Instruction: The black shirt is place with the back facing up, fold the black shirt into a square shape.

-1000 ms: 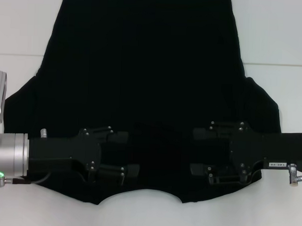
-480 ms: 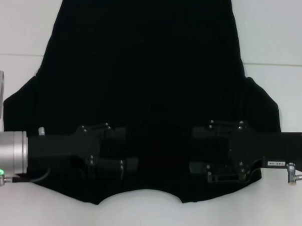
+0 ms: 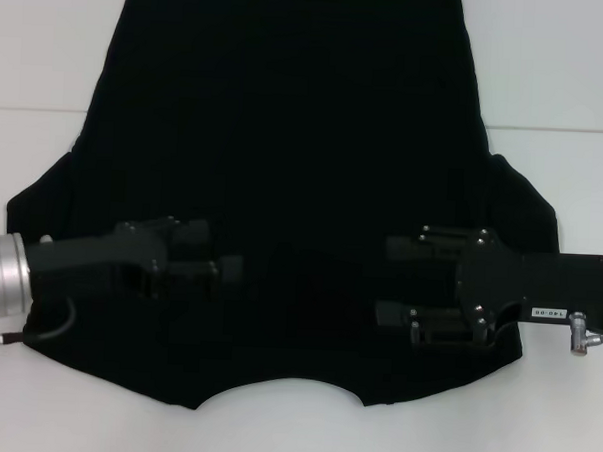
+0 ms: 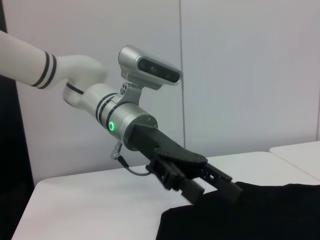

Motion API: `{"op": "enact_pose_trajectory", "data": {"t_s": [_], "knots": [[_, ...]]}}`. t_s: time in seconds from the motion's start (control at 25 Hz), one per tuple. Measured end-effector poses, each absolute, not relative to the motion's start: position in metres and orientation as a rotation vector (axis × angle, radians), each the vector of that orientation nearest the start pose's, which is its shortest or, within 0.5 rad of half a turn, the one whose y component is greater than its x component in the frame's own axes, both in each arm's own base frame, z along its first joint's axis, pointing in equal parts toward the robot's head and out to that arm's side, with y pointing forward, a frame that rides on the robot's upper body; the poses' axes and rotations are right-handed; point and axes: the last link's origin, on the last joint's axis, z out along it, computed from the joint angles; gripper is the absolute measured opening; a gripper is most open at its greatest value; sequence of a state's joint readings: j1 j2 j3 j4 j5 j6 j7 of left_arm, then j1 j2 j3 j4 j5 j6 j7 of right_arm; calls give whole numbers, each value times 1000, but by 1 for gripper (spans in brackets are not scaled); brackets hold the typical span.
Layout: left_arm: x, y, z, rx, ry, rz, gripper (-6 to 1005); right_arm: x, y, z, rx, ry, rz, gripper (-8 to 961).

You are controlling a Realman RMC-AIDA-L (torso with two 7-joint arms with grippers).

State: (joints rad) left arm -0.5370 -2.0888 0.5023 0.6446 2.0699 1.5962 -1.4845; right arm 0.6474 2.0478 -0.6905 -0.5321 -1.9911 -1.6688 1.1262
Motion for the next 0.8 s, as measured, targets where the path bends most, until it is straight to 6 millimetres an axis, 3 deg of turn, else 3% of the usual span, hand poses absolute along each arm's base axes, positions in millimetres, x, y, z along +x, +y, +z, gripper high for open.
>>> {"op": "enact_pose_trajectory", "data": {"t_s": [0.36,0.8], "knots": [[-312,361,38,-2191,-1352,-609,869,220,339,-12,-2875,199,825,799],[-338,366,77,-1946,-1530,-458,851,212,343,-15,-2840,198,869,794]]}}
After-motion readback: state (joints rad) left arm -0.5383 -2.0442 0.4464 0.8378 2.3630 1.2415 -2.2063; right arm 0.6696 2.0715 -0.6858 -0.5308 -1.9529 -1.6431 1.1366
